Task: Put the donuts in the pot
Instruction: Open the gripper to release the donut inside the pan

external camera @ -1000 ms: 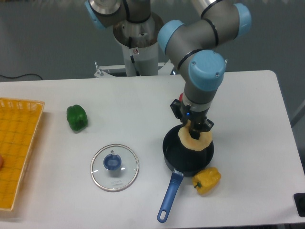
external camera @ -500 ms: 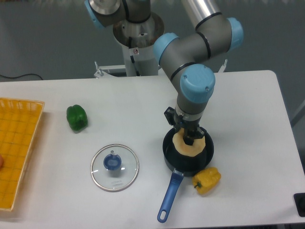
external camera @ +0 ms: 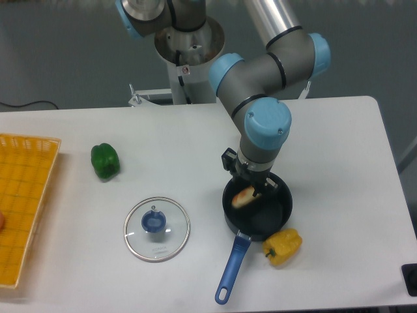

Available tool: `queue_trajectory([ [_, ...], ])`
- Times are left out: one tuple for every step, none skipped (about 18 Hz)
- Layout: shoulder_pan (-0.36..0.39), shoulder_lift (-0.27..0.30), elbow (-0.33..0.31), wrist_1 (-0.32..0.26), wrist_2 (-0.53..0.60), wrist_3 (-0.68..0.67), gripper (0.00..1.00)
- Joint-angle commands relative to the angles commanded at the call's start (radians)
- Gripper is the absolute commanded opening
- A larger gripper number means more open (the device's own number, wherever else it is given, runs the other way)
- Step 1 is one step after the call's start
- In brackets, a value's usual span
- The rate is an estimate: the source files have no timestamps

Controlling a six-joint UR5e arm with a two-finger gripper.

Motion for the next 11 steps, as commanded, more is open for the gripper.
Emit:
queue_trajectory([
  [0.0,0.002,0.005,-0.002,0.0,0.0,0.96],
  [0.0,0.002,0.008,-0.002,0.0,-0.002,1.0],
  [0.0,0.006,0.008,0.0,-0.002,0.0,1.0],
  [0.0,0.009,0.009,0.012,0.0,0.005,1.0],
  [0.0,0.009,0.009,0.029,0.0,0.005,1.0],
  [0.0,0.011,0.015,0.061,-0.002,0.003,1.0],
  [0.002,0.011,0.018,0.086,-0.003,0.002,1.0],
  [0.002,0.012,0.025,0.089,-0.003,0.003,1.0],
  [0.002,0.012,0.026,0.089,-0.005,0.005,1.0],
  [0.003,0.012,0.028,0.09,-0.005,0.005,1.0],
  [0.005,0.015,0.029,0.092,-0.006,0.006,1.0],
])
